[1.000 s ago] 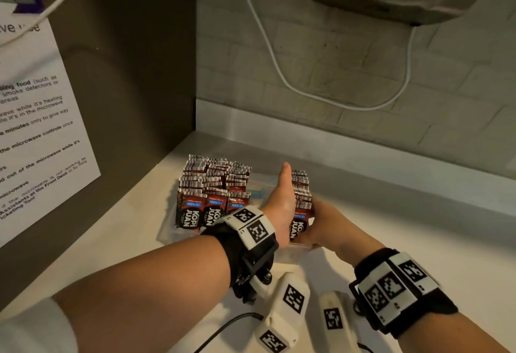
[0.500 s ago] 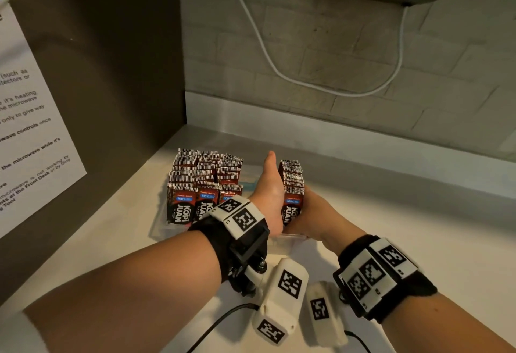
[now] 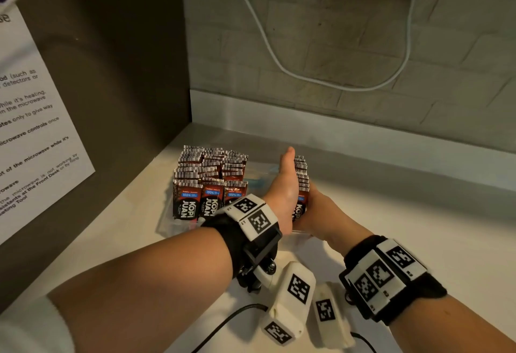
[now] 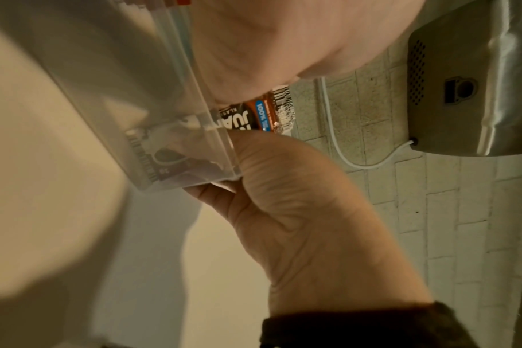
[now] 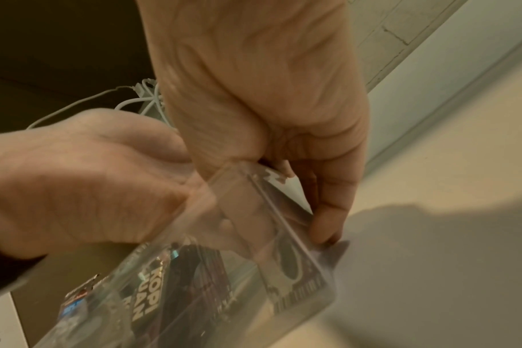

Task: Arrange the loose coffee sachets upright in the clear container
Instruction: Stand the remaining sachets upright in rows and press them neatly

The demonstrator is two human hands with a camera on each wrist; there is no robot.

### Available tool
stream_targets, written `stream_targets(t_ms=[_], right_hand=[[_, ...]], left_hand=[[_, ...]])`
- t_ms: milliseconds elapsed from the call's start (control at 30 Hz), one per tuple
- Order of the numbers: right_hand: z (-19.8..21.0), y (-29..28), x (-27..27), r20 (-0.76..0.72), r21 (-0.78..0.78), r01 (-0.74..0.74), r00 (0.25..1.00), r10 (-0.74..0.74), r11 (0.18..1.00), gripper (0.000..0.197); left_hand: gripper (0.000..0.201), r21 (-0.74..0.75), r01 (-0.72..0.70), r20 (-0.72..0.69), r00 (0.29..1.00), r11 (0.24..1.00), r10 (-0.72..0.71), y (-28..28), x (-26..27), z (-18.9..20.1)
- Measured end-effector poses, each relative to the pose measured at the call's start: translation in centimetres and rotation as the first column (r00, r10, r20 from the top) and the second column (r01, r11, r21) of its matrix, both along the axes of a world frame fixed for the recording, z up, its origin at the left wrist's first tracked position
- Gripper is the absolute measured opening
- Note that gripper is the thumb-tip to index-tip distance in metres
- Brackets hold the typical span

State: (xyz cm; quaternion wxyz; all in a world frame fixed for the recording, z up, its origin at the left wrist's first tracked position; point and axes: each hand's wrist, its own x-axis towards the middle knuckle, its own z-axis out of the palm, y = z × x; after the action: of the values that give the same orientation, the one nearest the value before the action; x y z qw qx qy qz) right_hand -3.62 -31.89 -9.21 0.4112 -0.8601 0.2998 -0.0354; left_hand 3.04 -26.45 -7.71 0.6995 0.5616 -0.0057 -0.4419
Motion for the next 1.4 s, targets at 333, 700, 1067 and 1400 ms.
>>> stream_targets(t_ms=[333, 700, 1067, 1400], right_hand=[[0.2, 0.1, 0.0, -0.012, 0.081, 0.02, 1.0, -0.019, 0.996, 0.092], [1.9, -0.7, -1.1, 0.028, 0.137, 0.163, 0.985, -0.168, 0.977, 0.113], [6.9, 4.7, 1.1, 0.528, 0.091, 0.186, 0.824, -0.206, 0.978, 0.034], [3.5, 8.6, 4.0, 0.182, 0.201, 0.025, 0.981, -0.063, 0.979, 0.044]], left_hand=[[0.072, -0.029, -0.026, -0.016, 1.0, 0.999, 0.026, 0.1, -0.1, 0.2], [0.043, 0.058, 0.065, 0.13, 0.989, 0.996, -0.072, 2.4, -0.1, 2.6], [0.044, -0.101, -0.191, 0.32, 0.923, 0.976, 0.214, 10.9, 3.2, 4.9], [0.065, -0.26, -0.262, 0.206, 0.925, 0.93, 0.318, 11.7, 2.4, 4.8]])
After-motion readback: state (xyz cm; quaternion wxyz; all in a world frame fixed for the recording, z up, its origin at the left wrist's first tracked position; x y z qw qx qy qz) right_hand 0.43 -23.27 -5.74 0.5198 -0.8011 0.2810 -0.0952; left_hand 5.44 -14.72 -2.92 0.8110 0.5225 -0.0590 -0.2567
